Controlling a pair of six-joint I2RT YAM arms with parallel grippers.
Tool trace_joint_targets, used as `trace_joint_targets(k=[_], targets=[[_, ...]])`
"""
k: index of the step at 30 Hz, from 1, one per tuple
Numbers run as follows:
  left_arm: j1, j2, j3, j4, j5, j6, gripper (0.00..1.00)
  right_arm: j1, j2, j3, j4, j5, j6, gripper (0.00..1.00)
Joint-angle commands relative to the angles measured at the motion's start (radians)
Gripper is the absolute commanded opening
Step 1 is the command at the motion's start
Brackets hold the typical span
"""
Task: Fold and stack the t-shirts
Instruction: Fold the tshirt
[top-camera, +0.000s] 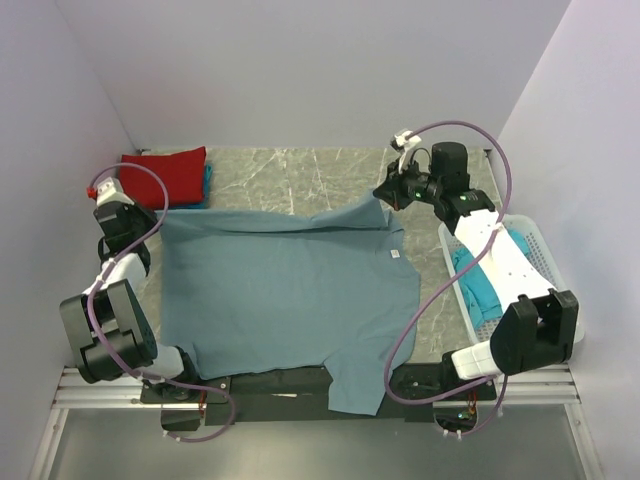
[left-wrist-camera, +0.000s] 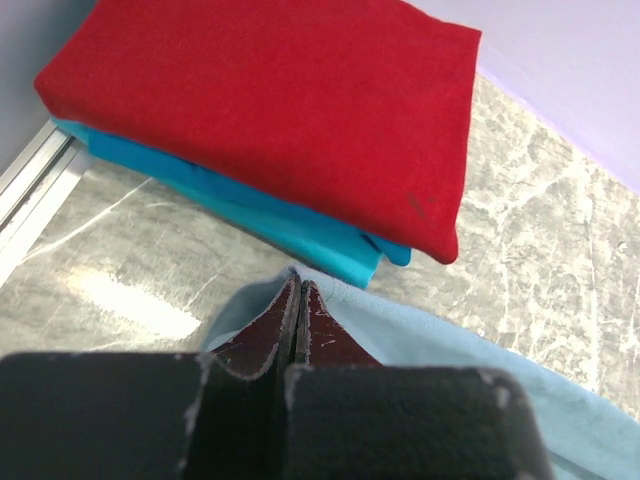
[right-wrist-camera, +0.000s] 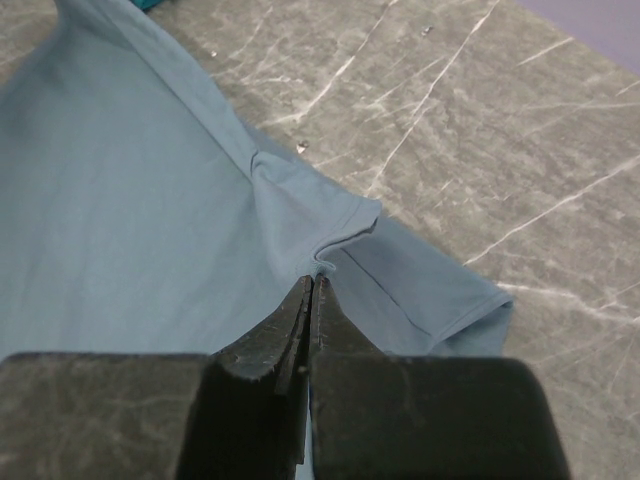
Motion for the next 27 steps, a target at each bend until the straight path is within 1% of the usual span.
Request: trace_joint_targets(k=[1,17,27], targets=[[0.008,-0.038,-0.015,0.036,-0.027,0.003,0.00,0.004,-0.053,-0.011,0.015,-0.018,-0.022,0.00],[0.016,-0.085,-0.069,0.021,-0.084,-0.021,0.00,0.004,-0.130,-0.066,-0.016,-0.021,-0.043,0.00],[0.018,-0.038,-0.059,-0.031,-0.093,-0.046,0.00,0.007,-0.156,-0.114,-0.051,-0.028,-0.060,0.00]])
